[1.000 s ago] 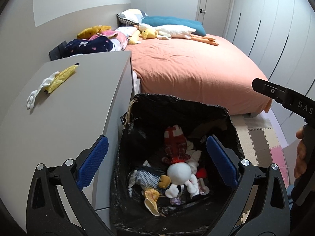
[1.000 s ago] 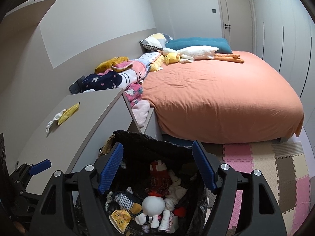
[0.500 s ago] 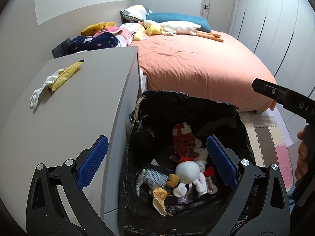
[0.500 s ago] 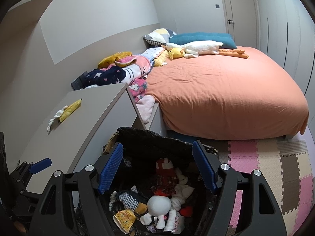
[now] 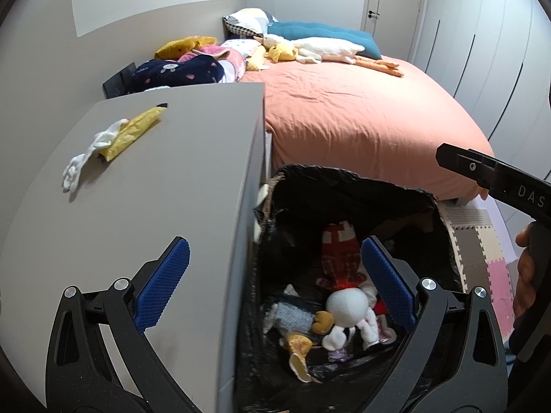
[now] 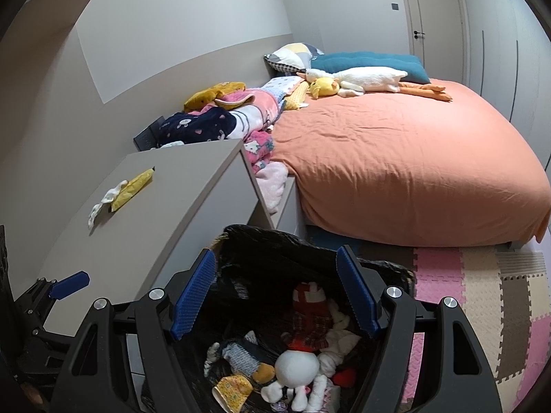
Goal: Organize soft objects
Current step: 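Move the left tool to the white glove and the right tool to the yellow wrapper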
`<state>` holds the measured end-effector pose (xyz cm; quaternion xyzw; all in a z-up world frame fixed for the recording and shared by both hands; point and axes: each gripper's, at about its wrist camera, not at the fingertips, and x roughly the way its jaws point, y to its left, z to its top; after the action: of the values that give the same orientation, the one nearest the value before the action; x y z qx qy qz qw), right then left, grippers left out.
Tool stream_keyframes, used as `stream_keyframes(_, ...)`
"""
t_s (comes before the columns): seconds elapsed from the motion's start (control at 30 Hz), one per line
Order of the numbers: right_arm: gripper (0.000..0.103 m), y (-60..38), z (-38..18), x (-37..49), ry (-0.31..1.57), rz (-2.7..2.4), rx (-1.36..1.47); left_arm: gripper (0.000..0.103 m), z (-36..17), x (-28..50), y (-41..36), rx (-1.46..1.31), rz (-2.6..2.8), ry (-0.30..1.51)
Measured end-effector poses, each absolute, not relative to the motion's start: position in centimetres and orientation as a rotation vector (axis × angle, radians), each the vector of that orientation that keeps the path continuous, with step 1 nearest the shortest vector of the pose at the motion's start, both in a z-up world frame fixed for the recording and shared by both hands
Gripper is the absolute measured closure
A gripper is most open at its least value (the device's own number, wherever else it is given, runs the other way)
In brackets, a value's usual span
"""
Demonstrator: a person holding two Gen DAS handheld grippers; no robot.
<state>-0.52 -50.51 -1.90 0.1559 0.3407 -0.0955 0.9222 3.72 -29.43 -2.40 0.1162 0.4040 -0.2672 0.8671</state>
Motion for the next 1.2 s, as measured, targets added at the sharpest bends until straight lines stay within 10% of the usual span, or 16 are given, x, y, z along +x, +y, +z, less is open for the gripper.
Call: stream_keyframes(1.2,0.026,-38.9,-1.7,13.5,0.756,-0.045,0.243,0.006,-2.6,15.2,-16.9,0.125,-0.370,0.866)
